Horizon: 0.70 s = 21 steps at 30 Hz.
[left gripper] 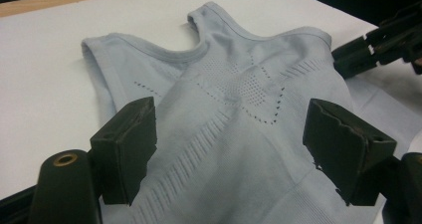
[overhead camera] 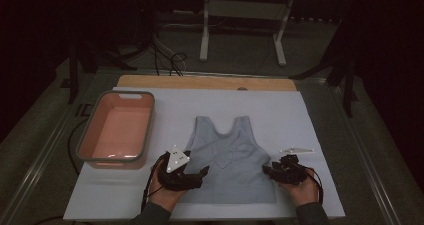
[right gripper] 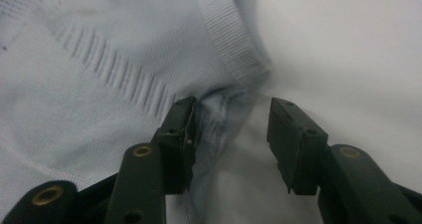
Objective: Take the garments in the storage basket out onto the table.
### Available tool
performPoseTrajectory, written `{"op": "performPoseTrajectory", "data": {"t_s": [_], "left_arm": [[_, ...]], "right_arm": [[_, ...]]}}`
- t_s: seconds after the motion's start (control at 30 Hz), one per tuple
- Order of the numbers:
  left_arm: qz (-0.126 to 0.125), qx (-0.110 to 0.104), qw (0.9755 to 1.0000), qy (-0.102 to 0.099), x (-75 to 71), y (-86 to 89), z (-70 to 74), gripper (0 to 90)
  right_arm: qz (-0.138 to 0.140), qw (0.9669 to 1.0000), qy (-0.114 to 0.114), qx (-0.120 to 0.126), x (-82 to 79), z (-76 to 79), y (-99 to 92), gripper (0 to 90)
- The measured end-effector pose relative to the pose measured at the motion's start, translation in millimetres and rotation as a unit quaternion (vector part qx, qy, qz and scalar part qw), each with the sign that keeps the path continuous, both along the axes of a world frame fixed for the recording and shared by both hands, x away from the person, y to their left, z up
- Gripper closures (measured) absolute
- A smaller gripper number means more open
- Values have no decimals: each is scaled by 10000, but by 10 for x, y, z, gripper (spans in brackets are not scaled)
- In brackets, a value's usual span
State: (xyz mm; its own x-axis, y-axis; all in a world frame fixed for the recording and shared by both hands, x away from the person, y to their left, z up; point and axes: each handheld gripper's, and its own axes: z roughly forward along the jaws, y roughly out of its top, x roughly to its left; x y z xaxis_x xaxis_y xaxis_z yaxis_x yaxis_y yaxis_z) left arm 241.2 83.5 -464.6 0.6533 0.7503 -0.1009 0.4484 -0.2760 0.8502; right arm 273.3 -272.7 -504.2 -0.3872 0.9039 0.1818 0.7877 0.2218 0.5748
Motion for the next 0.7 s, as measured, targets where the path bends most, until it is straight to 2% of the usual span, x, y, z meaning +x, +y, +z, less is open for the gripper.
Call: {"op": "performPoseTrajectory", "data": {"t_s": [0.1, 0.23, 0.3, 0.37, 0.6, 0.7], "left_arm": [[21, -29, 10000, -12, -1, 15, 9, 228], [14, -38, 10000, 16, 4, 3, 12, 228], [-15, -36, 10000, 21, 1, -12, 9, 229], [-42, -31, 10000, 17, -5, -29, 11, 229], [-57, -37, 10000, 20, -5, -39, 19, 231], [-75, -41, 10000, 33, 0, -38, 22, 232]], "right_arm": [[19, 9999, 54, -103, 2, -6, 40, 601], [162, 9995, 92, -268, -12, -4, 87, 789], [122, 9996, 201, -137, 5, 2, 68, 849], [65, 9997, 234, -38, 15, 11, 35, 862], [-436, 9990, -90, -91, 0, 140, -176, 868], [-536, 9985, -124, 36, -4, 181, -284, 868]]}}
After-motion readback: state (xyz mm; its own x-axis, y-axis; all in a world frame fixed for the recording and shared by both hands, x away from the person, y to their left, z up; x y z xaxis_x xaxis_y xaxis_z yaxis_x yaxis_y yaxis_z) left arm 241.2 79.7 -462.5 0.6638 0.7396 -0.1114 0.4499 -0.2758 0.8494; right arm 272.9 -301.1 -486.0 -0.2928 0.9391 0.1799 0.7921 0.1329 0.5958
